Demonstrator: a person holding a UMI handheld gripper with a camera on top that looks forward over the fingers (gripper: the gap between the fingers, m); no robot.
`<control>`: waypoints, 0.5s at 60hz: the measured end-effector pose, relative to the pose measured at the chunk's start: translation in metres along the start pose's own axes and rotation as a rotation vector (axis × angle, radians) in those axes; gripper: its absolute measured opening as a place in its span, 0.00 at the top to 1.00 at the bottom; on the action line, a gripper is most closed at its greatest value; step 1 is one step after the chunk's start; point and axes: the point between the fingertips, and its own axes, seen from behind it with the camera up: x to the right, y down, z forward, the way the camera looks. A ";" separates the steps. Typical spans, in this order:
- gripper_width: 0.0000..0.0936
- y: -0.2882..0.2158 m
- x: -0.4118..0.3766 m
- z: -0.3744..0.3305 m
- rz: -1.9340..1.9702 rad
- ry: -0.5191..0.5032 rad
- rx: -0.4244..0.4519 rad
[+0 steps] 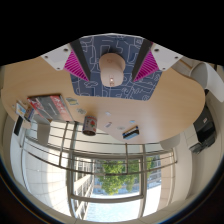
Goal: Arrange mouse
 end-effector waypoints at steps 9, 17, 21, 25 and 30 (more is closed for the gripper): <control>0.10 -0.013 -0.008 -0.076 -0.004 0.033 0.053; 0.10 -0.012 -0.019 -0.145 -0.007 0.061 0.092; 0.09 -0.006 -0.026 -0.173 -0.018 0.072 0.104; 0.09 0.001 -0.035 -0.199 -0.023 0.078 0.115; 0.09 0.012 -0.046 -0.224 -0.022 0.074 0.110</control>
